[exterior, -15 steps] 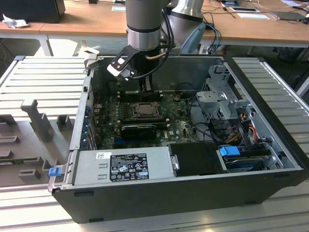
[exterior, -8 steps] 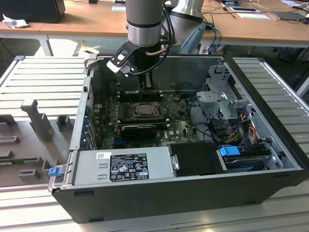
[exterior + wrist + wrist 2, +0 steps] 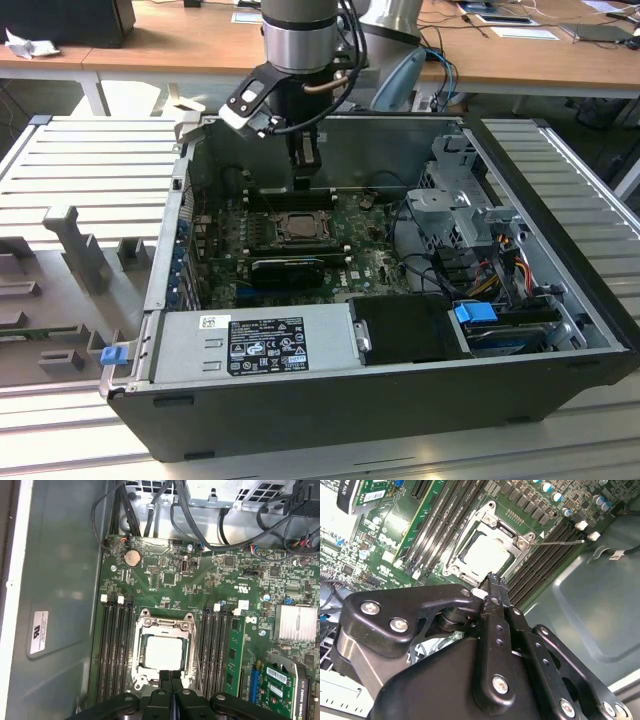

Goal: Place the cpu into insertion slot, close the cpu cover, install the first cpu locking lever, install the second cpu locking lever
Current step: 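Install the first cpu locking lever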

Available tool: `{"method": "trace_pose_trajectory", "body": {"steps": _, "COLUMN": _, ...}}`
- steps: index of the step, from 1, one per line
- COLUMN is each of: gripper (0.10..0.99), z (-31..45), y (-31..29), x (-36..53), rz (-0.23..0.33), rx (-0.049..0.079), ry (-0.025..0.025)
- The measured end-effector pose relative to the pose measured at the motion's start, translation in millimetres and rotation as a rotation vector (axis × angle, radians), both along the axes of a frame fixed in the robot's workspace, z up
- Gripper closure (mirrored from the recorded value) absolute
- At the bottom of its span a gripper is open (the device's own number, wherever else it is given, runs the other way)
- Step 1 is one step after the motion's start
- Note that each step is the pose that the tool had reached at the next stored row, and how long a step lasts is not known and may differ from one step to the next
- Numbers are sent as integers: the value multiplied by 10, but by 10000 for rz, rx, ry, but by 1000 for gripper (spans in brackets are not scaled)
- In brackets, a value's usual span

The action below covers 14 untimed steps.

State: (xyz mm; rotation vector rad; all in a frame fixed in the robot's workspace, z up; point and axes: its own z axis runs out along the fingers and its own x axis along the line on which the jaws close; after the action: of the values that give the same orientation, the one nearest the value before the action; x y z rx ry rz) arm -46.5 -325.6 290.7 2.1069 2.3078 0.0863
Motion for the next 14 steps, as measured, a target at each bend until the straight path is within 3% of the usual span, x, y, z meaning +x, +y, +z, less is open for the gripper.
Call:
{"method": "trace_pose_trajectory", "body": {"steps": 5, "gripper": 980, "z": 94, "y": 0, "x": 0, "rz": 0, "rx": 0, "ry": 0}}
{"method": "trace_pose_trajectory", "body": {"steps": 8, "gripper": 980, "z": 100, "y": -2, "x": -3, "rz": 115, "rx": 1, "ry": -1}}
{"method": "trace_pose_trajectory", "body": {"steps": 10, "gripper": 980, "z": 99, "y": -2, "x": -5, "rz": 701, "rx": -5, "ry": 0}}
{"method": "trace_pose_trajectory", "body": {"steps": 14, "gripper": 980, "z": 98, "y": -2, "x": -6, "rz": 1337, "rx": -5, "ry": 1}}
